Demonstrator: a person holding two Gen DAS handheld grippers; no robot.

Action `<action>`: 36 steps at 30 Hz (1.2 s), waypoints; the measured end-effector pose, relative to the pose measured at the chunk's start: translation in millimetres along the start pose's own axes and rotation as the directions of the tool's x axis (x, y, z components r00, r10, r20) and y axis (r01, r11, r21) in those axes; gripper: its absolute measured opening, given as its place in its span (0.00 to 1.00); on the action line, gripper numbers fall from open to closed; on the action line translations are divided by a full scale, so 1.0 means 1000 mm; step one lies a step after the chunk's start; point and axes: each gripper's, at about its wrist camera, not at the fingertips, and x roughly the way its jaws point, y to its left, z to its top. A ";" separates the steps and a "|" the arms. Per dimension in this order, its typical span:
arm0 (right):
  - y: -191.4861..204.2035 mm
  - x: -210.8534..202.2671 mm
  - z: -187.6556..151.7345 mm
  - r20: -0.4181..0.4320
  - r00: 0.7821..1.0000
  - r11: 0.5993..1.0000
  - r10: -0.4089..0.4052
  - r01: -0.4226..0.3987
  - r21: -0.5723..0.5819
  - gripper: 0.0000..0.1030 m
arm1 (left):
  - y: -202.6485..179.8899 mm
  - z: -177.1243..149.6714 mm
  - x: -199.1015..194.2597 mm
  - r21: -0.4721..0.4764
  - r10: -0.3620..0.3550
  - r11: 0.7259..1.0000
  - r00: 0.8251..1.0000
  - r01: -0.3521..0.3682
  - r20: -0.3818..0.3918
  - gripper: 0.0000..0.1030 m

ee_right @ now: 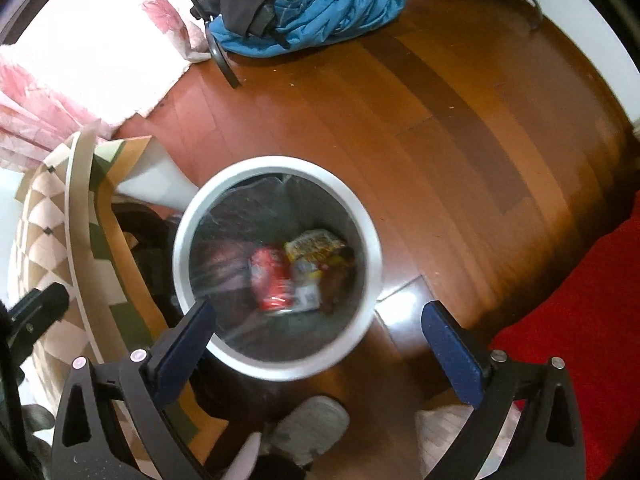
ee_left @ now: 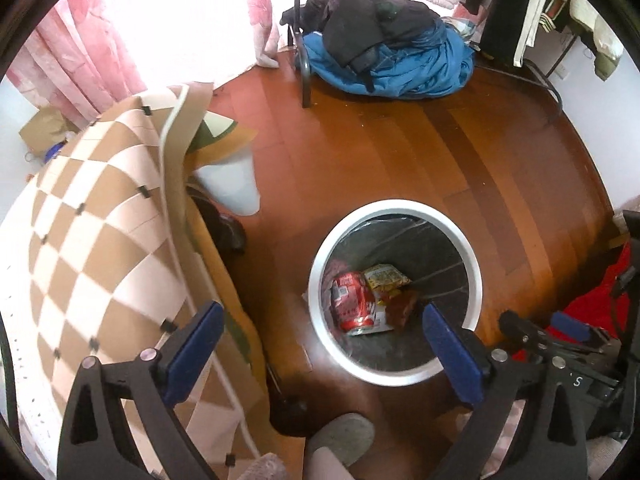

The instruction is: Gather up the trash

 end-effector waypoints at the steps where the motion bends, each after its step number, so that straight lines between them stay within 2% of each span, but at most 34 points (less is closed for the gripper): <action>1: 0.000 -0.006 -0.005 0.001 1.000 1.000 -0.011 0.011 -0.003 1.00 | 0.000 -0.001 -0.004 0.001 0.000 1.000 1.000 0.000 0.001 0.99; 10: 0.001 -0.086 -0.048 0.059 0.998 1.000 -0.014 0.014 0.004 1.00 | 0.002 -0.037 -0.074 0.008 -0.025 1.000 0.998 0.025 0.063 0.99; 17: 0.010 -0.172 -0.086 0.140 0.989 0.999 0.042 -0.039 -0.021 1.00 | 0.007 -0.062 -0.150 0.043 -0.075 0.997 0.988 0.070 0.137 0.99; 29: 0.035 -0.321 -0.158 0.249 0.945 0.975 0.213 -0.190 -0.114 1.00 | 0.031 -0.092 -0.280 0.085 -0.214 0.976 0.949 0.200 0.230 0.99; 36: 0.043 -0.381 -0.187 0.257 0.930 0.962 0.263 -0.232 -0.145 1.00 | 0.039 -0.109 -0.320 0.105 -0.250 0.967 0.942 0.231 0.223 0.99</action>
